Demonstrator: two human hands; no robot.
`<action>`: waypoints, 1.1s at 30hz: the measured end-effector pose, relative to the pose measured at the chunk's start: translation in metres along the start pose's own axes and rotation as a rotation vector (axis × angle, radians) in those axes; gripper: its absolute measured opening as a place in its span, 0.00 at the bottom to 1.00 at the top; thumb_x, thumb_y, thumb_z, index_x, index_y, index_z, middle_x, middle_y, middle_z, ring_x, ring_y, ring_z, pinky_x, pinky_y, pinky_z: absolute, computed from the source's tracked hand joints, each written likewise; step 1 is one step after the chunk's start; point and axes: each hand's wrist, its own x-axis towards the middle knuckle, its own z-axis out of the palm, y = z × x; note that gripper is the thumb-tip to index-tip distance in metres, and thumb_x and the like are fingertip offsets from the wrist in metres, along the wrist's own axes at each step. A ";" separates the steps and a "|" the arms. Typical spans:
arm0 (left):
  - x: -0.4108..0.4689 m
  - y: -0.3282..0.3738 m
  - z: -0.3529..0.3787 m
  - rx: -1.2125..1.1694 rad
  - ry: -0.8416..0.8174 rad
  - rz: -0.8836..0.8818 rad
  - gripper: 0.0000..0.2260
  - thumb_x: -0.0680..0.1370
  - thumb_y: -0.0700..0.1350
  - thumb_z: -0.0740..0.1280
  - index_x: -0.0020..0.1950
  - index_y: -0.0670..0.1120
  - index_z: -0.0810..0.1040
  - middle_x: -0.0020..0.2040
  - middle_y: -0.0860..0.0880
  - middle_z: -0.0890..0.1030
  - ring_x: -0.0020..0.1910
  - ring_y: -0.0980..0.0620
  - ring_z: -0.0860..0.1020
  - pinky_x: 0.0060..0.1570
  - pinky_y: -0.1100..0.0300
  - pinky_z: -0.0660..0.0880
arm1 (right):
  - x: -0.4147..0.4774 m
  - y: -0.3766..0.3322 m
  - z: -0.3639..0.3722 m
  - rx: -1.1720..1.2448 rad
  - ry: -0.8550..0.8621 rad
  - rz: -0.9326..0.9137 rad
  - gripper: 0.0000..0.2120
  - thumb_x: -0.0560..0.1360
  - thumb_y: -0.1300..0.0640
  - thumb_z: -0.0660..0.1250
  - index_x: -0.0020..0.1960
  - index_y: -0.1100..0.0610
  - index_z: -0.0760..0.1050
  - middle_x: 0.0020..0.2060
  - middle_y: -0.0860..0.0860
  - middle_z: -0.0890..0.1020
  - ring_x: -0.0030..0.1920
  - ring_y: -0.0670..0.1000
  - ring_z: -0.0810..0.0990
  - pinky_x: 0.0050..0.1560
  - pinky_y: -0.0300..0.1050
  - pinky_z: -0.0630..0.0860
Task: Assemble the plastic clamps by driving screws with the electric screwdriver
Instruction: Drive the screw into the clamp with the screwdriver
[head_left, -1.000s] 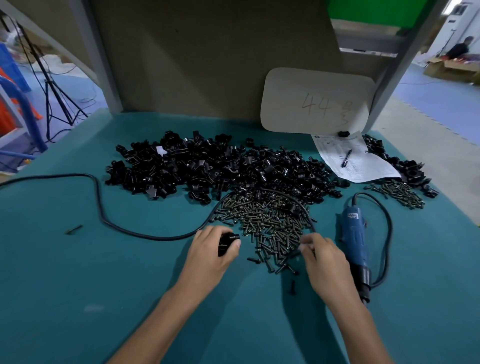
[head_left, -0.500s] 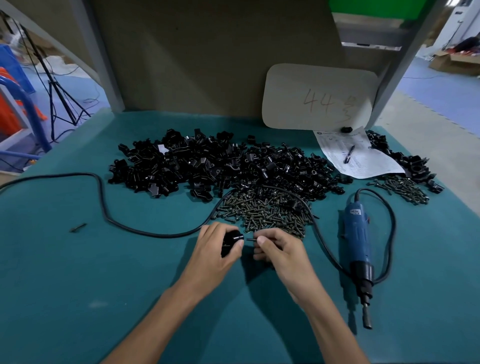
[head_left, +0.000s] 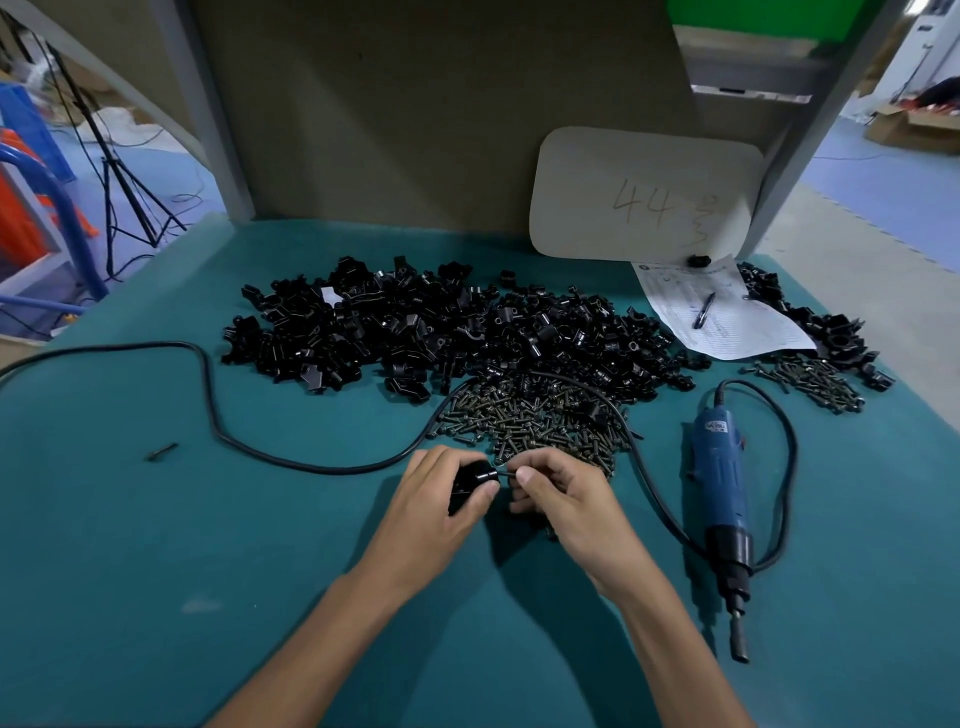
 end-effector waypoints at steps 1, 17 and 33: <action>0.000 0.000 0.000 0.002 -0.009 0.001 0.13 0.82 0.58 0.63 0.62 0.53 0.75 0.54 0.63 0.74 0.59 0.60 0.69 0.55 0.70 0.66 | 0.001 -0.001 -0.001 -0.010 -0.010 -0.004 0.08 0.83 0.61 0.65 0.53 0.53 0.82 0.45 0.49 0.85 0.46 0.51 0.86 0.49 0.43 0.81; -0.001 0.001 0.003 0.120 -0.092 0.039 0.19 0.82 0.62 0.56 0.68 0.53 0.72 0.60 0.61 0.72 0.59 0.63 0.65 0.59 0.72 0.62 | 0.005 -0.008 -0.004 -0.186 -0.071 -0.074 0.09 0.82 0.60 0.67 0.54 0.48 0.83 0.47 0.47 0.86 0.47 0.48 0.84 0.51 0.46 0.81; -0.002 0.008 -0.001 0.181 -0.100 0.119 0.19 0.83 0.61 0.55 0.64 0.51 0.76 0.55 0.59 0.75 0.53 0.58 0.68 0.54 0.64 0.67 | 0.009 -0.016 -0.003 -0.299 -0.108 -0.126 0.07 0.84 0.54 0.64 0.56 0.41 0.74 0.43 0.48 0.81 0.41 0.42 0.78 0.46 0.45 0.78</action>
